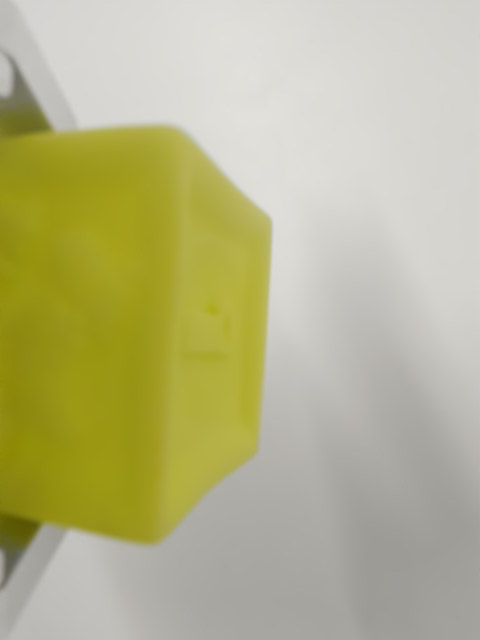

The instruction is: Pick yellow cube

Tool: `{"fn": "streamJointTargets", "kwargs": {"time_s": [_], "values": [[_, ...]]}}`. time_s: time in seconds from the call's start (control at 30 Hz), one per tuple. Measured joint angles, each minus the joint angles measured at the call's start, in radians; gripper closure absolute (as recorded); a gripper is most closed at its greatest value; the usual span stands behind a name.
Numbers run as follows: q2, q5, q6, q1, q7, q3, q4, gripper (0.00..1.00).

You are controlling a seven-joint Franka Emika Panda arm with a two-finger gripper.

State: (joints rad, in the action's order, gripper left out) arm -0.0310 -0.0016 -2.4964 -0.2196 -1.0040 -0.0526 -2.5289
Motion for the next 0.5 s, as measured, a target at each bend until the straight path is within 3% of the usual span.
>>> {"fn": "streamJointTargets", "kwargs": {"time_s": [0.5], "values": [[-0.080, -0.006, 0.106, 0.000, -0.004, 0.000, 0.026, 1.00]]}}
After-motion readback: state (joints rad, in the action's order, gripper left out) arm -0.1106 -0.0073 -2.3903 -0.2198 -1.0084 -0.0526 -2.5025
